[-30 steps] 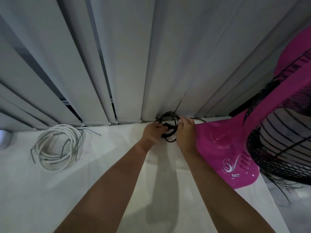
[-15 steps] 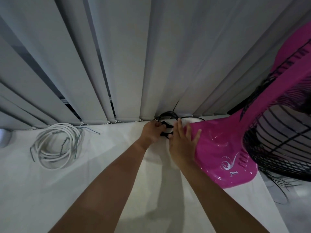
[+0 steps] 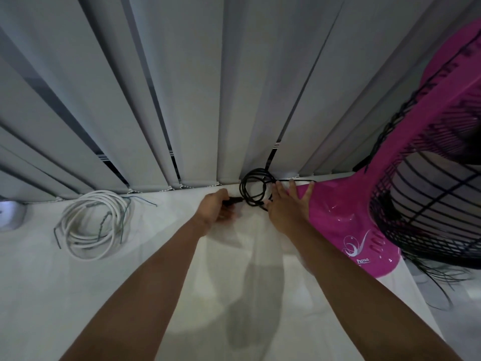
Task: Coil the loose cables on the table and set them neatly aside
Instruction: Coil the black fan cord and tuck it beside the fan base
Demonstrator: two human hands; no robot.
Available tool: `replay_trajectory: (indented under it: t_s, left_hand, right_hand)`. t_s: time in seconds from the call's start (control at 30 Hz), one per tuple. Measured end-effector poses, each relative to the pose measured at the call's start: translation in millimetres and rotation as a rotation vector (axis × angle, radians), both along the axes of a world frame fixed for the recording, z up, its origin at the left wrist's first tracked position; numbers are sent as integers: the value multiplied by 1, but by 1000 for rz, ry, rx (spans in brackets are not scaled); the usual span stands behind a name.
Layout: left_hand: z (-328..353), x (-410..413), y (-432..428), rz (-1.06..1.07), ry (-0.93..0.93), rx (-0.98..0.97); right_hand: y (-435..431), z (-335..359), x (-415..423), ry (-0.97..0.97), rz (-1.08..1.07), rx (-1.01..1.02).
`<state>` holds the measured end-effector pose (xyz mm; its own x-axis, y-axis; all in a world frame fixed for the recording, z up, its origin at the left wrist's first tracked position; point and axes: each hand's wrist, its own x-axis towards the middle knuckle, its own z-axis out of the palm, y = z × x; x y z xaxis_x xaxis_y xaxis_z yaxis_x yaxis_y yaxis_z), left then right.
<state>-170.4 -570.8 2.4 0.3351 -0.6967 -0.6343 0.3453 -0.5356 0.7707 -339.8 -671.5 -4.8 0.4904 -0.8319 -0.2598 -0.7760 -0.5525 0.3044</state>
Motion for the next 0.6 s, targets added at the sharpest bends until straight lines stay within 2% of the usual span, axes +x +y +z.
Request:
replay_trajectory:
  t_s: [0.03,0.17,0.23,0.33,0.4,0.47,0.53,0.6]
  left_hand:
    - [-1,4,3,-56,-122,26]
    - [8,7,7,-532,-857,195]
    - [9,-2,5,-571,-1131,102]
    - [12,-25,4,-419,-1401,-252]
    - [7,-39,1,-435,-1504,-367]
    - [-3,-47,-5,-607,-1495,-287]
    - [-16,-46,-10,-737,-1420,-162]
    - [-24,-44,-15,-794,-1449,-113]
  right_hand:
    - [0,-1,0,0,-2,-1]
    - [-1,-2,0,-4,-2,3]
    - [0,-1,-2,-69,1,-15]
    - [7,3,-8,-260,11,-83]
    - [12,2,-14,-411,34,-161]
    - [18,0,-17,-471,75,-209]
    - [23,-3,-16,-398,123,-188]
    - [25,-5,-14,-261,148,-139]
